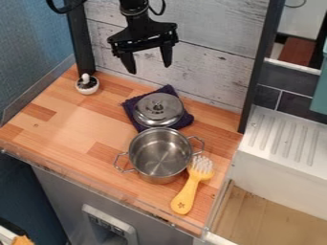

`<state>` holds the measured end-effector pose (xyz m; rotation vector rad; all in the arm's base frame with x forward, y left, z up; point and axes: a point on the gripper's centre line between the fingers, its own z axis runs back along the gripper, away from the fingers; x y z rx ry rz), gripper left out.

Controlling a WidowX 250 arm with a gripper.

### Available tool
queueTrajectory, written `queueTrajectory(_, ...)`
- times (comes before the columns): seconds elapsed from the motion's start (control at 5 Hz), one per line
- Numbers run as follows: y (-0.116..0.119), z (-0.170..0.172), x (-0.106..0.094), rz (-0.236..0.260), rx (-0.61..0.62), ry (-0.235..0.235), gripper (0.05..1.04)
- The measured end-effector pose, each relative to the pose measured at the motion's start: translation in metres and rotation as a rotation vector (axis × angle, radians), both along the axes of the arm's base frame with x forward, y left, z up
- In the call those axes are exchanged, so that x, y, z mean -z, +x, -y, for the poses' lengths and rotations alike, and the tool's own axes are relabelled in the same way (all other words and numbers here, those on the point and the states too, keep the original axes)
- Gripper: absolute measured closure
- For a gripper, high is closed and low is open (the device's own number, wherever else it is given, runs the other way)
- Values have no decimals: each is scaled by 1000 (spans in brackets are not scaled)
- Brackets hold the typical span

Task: Move the pot on the lower left of table

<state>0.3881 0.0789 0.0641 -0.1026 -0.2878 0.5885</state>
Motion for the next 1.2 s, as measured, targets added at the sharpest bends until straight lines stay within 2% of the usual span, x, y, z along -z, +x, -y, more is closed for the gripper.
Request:
queueTrajectory(0.2, -4, 1, 14, -42, -2, -11, 82)
queueTrajectory(0.4, -9, 12, 21, -113, 37, -10, 82)
queueTrajectory(0.6, -17, 26, 29, -150, 92, 7, 82)
queueTrajectory(0.8, -31, 47, 32, -169, 203, 51, 82)
queueTrajectory(1.0, -45, 70, 34, -181, 296, 49, 82)
queueTrajectory(1.2, -67, 85, 35, -177, 376, 23, 82)
